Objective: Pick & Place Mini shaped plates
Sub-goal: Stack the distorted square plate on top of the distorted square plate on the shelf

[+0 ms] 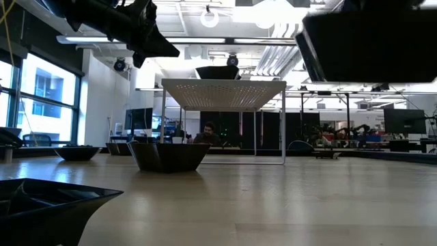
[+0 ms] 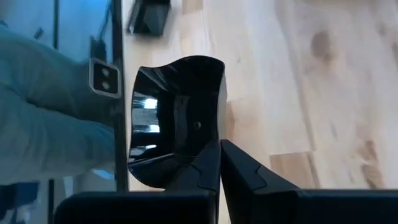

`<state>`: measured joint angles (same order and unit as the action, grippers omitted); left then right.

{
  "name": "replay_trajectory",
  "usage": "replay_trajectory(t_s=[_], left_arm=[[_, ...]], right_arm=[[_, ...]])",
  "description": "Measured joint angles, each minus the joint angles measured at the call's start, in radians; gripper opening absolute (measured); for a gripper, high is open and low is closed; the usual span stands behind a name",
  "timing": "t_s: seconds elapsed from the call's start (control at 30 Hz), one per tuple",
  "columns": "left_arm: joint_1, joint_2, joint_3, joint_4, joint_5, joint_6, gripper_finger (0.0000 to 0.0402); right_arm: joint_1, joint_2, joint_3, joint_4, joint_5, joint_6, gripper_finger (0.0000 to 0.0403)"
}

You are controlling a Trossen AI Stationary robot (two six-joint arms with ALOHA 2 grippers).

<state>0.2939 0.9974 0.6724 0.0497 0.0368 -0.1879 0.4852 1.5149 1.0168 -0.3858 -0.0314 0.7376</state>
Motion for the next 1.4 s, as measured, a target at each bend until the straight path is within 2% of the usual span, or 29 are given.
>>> replay_trajectory(t_s=[0.7,0.93,1.03,1.3,1.4], left_arm=[[0.000,-0.009,0.001,0.021,-0.029,0.003,0.0000],[0.000,-0.048,0.001,0.083,-0.039,0.014,0.0000],[0.000,-0.068,-0.002,0.088,-0.060,0.026,0.0000],[0.000,-0.154,-0.169,0.274,-0.068,-0.029,0.0000],[0.000,-0.185,-0.220,0.291,-0.074,-0.047,0.0000]], right_arm=[[-0.188,-0.224,0.004,-0.061,0.003,0.021,0.0007],[-0.261,-0.234,0.096,-0.067,0.007,0.022,0.0007],[-0.302,-0.234,0.132,-0.068,0.045,0.022,0.0007],[-0.434,-0.216,0.231,-0.086,0.091,0.022,0.0007],[-0.490,-0.191,0.271,-0.083,0.093,0.023,0.0007]])
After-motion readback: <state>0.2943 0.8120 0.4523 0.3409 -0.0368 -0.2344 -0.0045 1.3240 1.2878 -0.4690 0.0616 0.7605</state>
